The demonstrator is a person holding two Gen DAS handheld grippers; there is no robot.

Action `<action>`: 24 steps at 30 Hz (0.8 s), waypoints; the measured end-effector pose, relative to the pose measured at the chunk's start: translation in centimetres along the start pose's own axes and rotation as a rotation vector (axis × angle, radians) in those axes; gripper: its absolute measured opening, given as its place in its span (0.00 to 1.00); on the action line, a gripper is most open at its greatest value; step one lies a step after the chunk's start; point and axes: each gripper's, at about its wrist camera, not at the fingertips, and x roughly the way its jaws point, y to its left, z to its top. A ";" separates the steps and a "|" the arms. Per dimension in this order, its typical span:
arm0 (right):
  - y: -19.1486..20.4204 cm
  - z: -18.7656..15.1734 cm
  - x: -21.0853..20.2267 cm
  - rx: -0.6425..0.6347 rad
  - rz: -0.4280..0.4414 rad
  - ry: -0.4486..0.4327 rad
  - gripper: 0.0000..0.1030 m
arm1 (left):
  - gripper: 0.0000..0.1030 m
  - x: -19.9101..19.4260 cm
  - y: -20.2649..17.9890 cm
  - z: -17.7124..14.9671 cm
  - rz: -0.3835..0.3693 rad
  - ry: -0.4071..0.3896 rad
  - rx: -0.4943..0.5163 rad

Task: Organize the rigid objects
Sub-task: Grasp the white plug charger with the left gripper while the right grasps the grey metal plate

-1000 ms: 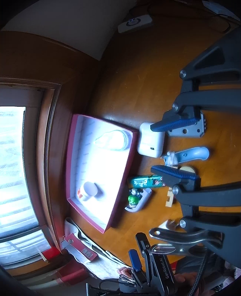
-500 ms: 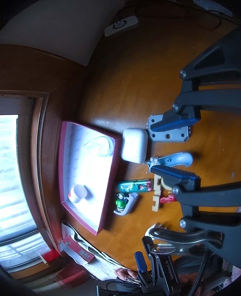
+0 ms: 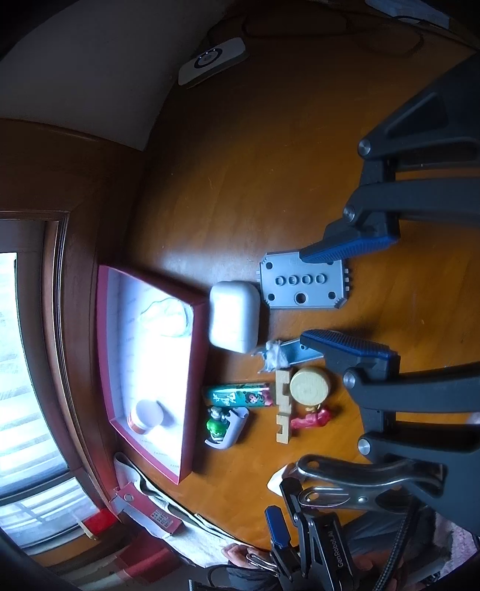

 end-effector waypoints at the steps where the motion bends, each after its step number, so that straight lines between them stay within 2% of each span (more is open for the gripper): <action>1: -0.1 -0.1 0.1 0.002 -0.002 0.002 0.37 | 0.69 0.1 -0.1 0.0 -0.001 0.002 0.002; 15: -0.5 -0.3 1.7 -0.001 -0.014 0.048 0.38 | 0.69 1.5 -0.7 0.0 0.015 0.011 0.026; 19: -0.3 -0.3 2.3 -0.010 -0.020 0.058 0.47 | 0.69 1.9 -0.6 0.0 0.000 0.012 0.018; 24: -0.2 -0.4 3.1 -0.020 -0.032 0.060 0.47 | 0.69 1.9 -0.6 -0.1 0.010 0.006 0.024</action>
